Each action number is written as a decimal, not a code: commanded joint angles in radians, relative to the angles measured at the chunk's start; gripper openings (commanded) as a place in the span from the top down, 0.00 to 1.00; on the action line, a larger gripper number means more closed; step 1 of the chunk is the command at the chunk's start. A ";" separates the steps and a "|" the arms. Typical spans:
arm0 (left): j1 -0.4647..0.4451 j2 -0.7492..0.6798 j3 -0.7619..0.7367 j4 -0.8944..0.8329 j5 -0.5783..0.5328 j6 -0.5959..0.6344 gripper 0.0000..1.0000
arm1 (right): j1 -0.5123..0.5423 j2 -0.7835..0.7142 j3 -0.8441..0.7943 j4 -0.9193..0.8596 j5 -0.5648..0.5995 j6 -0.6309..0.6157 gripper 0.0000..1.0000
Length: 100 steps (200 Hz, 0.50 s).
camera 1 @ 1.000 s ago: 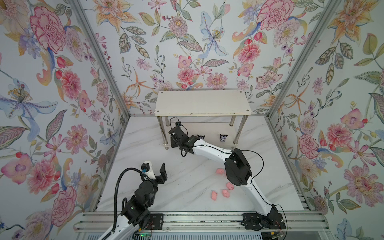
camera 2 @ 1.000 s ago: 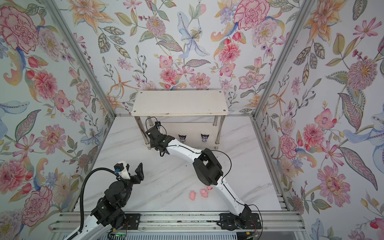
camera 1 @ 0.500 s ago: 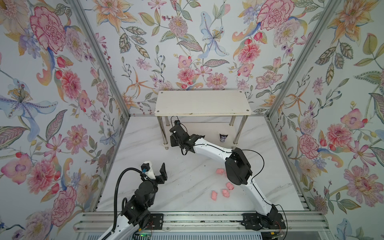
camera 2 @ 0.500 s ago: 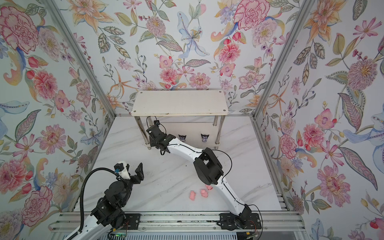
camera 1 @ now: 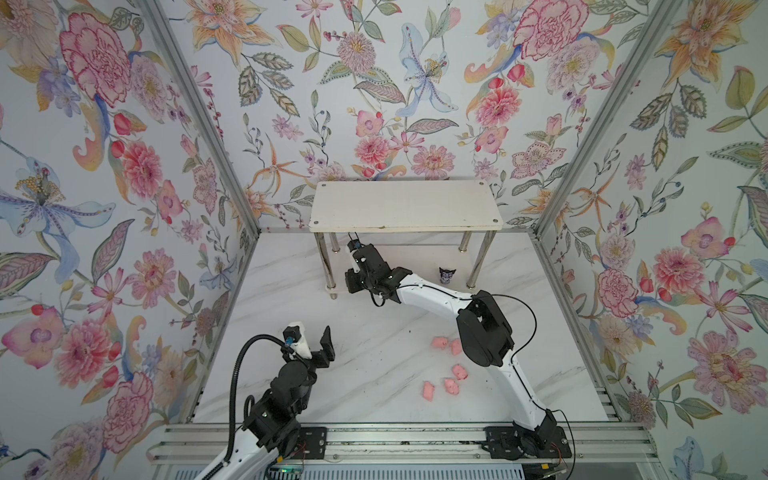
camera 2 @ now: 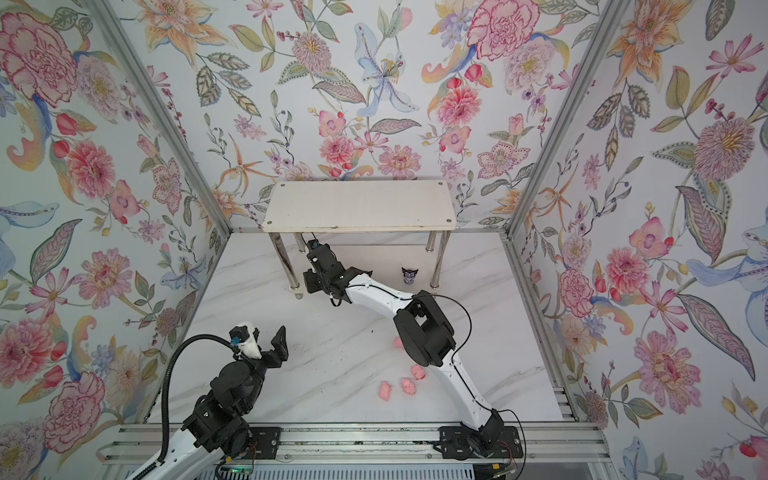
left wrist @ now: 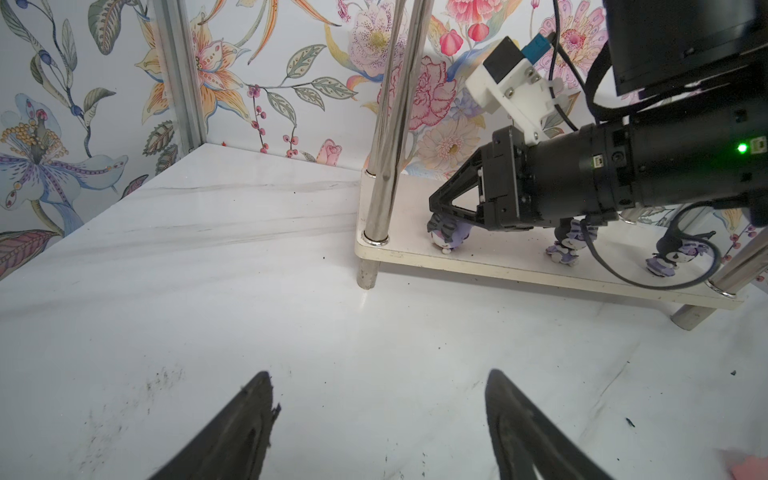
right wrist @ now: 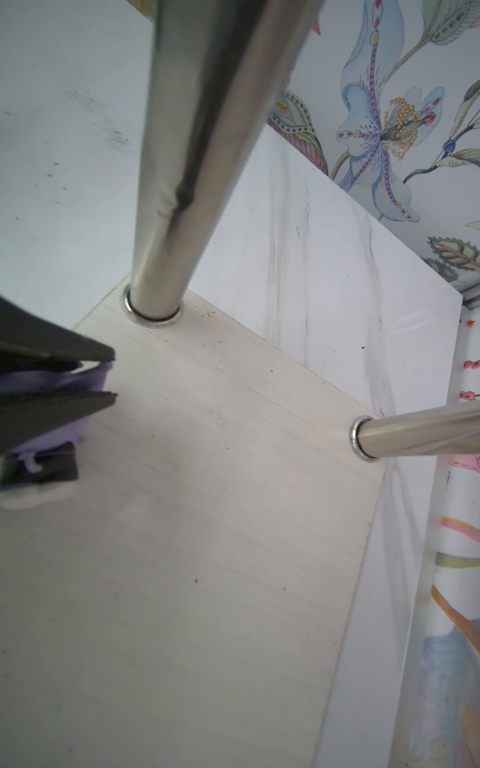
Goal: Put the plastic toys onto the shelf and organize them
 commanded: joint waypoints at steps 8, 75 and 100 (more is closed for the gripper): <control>0.015 0.008 -0.008 0.025 0.003 0.013 0.19 | -0.016 -0.019 -0.055 -0.049 -0.125 -0.094 0.88; 0.018 0.014 -0.007 0.027 0.002 0.013 0.19 | -0.048 -0.015 -0.053 -0.030 -0.337 -0.247 0.92; 0.019 0.016 -0.007 0.027 0.002 0.013 0.19 | -0.078 -0.006 -0.035 -0.029 -0.402 -0.253 0.93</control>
